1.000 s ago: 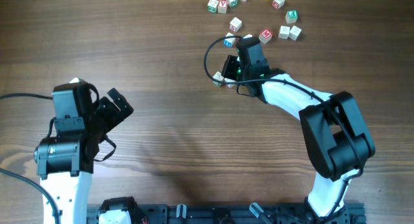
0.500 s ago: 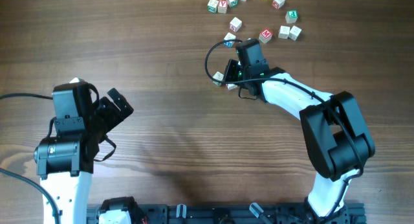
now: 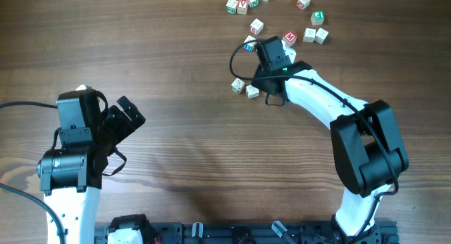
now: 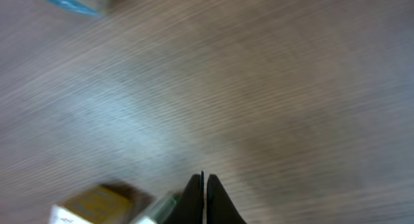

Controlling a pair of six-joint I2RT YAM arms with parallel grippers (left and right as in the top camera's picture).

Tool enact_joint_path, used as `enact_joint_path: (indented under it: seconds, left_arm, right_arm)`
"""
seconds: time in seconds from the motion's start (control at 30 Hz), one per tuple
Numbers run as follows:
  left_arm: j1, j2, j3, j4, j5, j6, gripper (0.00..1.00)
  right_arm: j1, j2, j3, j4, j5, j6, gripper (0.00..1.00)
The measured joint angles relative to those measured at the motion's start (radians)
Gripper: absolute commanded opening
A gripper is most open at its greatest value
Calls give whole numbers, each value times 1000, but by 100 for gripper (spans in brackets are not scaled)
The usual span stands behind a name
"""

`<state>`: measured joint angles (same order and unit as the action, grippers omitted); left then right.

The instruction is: Form a circle

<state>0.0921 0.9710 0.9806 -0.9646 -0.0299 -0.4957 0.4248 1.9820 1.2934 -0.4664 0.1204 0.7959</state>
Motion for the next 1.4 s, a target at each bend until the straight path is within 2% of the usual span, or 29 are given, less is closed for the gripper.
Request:
enact_joint_path:
  seconds: [0.17, 0.37, 0.87, 1.4]
  left_arm:
    - [0, 0, 0, 0, 0, 0, 100]
    - [0, 0, 0, 0, 0, 0, 100]
    - [0, 0, 0, 0, 0, 0, 100]
    - [0, 0, 0, 0, 0, 0, 100]
  right_arm:
    - [-1, 0, 0, -130, -8, 99, 5]
    - [-1, -2, 0, -170, -85, 127, 5]
    - [-1, -3, 0, -117, -225, 89, 5]
    - [28, -4, 0, -87, -237, 61, 5]
